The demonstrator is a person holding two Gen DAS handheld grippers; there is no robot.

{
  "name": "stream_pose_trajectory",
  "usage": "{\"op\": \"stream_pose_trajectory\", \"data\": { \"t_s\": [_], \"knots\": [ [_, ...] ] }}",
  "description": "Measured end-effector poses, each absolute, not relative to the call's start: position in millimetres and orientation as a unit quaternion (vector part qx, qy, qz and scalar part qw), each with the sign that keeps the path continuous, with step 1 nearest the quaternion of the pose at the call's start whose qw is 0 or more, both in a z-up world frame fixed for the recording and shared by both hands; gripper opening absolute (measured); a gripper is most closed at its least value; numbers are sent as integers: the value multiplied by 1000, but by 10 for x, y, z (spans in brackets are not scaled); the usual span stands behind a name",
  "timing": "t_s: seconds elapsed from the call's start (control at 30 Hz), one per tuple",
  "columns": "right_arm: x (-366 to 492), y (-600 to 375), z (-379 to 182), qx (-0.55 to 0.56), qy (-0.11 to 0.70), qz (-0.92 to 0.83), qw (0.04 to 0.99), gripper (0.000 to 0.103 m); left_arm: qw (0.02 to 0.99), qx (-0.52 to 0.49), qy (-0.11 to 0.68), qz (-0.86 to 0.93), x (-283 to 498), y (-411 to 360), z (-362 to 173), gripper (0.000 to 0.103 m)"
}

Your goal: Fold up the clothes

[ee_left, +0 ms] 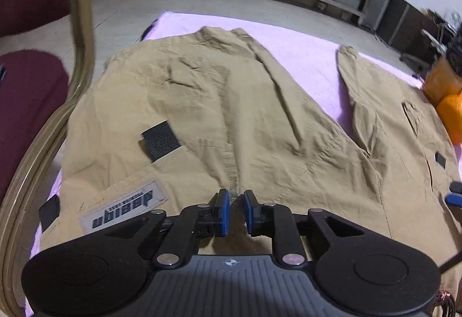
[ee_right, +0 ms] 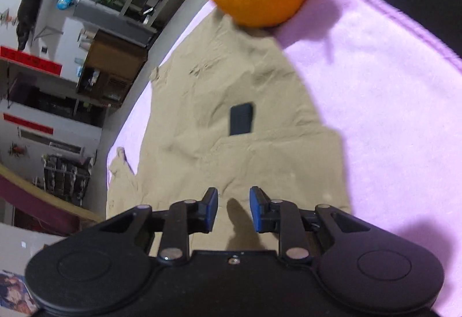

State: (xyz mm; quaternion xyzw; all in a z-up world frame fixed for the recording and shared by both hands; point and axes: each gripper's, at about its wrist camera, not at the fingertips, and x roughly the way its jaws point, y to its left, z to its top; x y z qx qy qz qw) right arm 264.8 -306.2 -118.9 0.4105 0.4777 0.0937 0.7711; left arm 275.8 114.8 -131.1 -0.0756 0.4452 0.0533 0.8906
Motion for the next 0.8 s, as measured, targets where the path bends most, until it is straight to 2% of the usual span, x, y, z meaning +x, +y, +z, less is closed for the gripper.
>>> {"op": "stream_pose_trajectory", "data": {
  "t_s": [0.1,0.27,0.33,0.47,0.53,0.67,0.8],
  "knots": [
    [2635,-3359,-1115,429,453,49,780,24,893,-49,430,126,2600,1146,-1230,15],
    [2334,-3620,-636,389,398,-13,831,28,886,-21,404,227,2316,1153,-1081,16],
    [2185,-3792,-358,368,357,-15,859,31,891,-43,404,202,2168,1108,-973,14],
    [1751,-4144,130,331,258,-38,907,34,927,-11,360,102,1921,431,-634,15],
    [1581,-4280,267,321,221,-54,919,34,941,8,334,50,1799,64,-459,20],
    [1396,-4415,445,276,185,-71,941,34,954,39,293,-51,1518,-684,-182,21],
    [1274,-4463,517,244,169,-68,952,35,941,59,311,-123,1384,-1293,-314,27]
  ]
}}
